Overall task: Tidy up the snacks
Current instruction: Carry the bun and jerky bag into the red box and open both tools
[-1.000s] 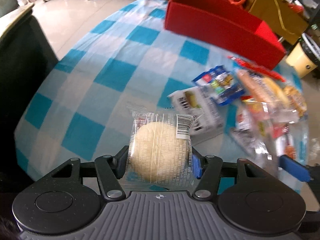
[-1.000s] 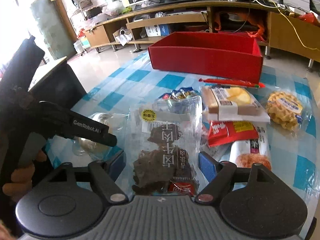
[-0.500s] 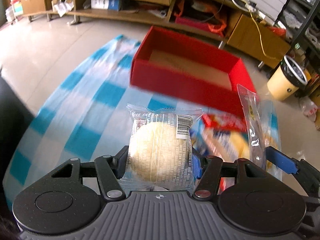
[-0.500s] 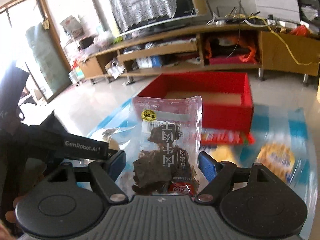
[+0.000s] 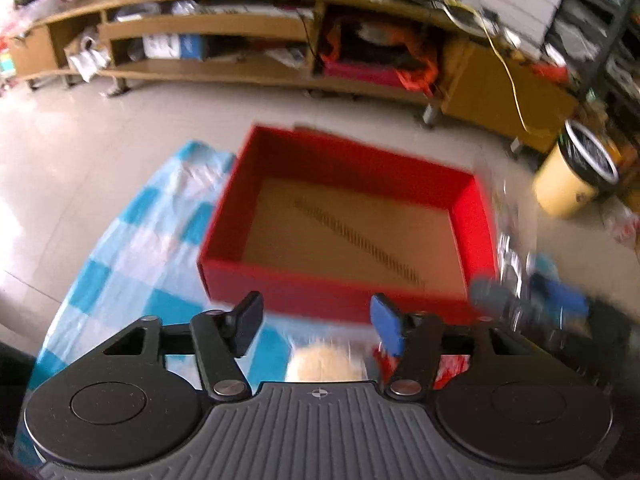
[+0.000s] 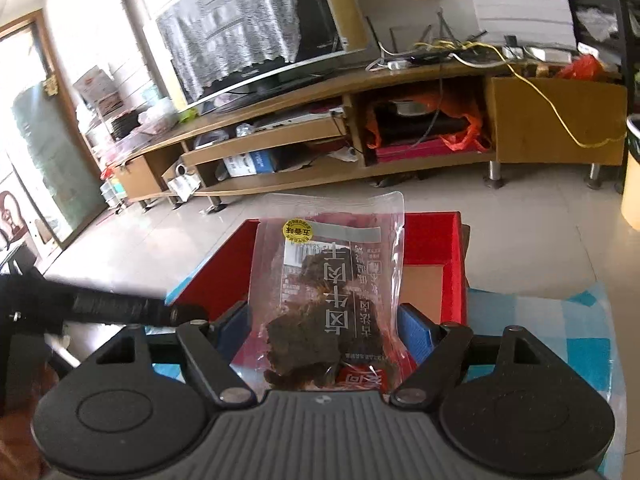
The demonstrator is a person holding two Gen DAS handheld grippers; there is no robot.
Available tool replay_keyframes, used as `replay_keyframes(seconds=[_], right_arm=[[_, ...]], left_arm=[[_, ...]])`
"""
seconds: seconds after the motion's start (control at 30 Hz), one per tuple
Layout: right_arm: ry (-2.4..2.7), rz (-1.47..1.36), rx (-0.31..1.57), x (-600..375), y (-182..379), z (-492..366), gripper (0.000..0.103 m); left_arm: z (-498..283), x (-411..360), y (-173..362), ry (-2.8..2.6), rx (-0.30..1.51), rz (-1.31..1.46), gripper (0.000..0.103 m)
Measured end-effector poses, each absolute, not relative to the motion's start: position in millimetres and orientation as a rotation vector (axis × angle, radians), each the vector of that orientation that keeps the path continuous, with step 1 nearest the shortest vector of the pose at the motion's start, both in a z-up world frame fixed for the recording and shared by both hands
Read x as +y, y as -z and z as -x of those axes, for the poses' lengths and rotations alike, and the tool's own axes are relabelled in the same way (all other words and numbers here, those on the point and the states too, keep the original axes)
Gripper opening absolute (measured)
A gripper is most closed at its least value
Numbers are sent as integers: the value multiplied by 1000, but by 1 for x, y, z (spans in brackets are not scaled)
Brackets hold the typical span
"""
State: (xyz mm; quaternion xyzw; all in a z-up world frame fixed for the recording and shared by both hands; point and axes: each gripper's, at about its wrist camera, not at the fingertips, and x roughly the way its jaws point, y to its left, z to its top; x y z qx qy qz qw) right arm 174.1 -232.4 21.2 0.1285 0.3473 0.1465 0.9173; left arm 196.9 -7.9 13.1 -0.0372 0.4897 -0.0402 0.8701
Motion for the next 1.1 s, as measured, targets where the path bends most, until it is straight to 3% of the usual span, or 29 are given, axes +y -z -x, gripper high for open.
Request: replay_keyframes(seconds=[0.07, 0.2, 0.27, 0.33, 0.43, 0.87, 1.1], right_arm=[[-302, -270, 720, -234, -21, -174, 77], [-315, -234, 745, -227, -15, -169, 77], [-319, -226, 757, -225, -12, -166, 77], [-324, -219, 763, -226, -12, -163, 77], [-318, -229, 762, -232, -13, -163, 77], [-291, -271, 715, -242, -26, -167, 77], [-273, -273, 709, -243, -23, -189, 77]], left_arm=[[-190, -9, 4, 71, 1078, 35, 87], [-193, -19, 40, 41, 1179, 48, 88], [-196, -23, 49, 53, 1203, 70, 85], [-197, -27, 56, 49, 1228, 34, 68], [-193, -27, 61, 51, 1242, 17, 65], [-177, -7, -22, 156, 1075, 169, 65], [-219, -24, -37, 108, 966, 124, 65]])
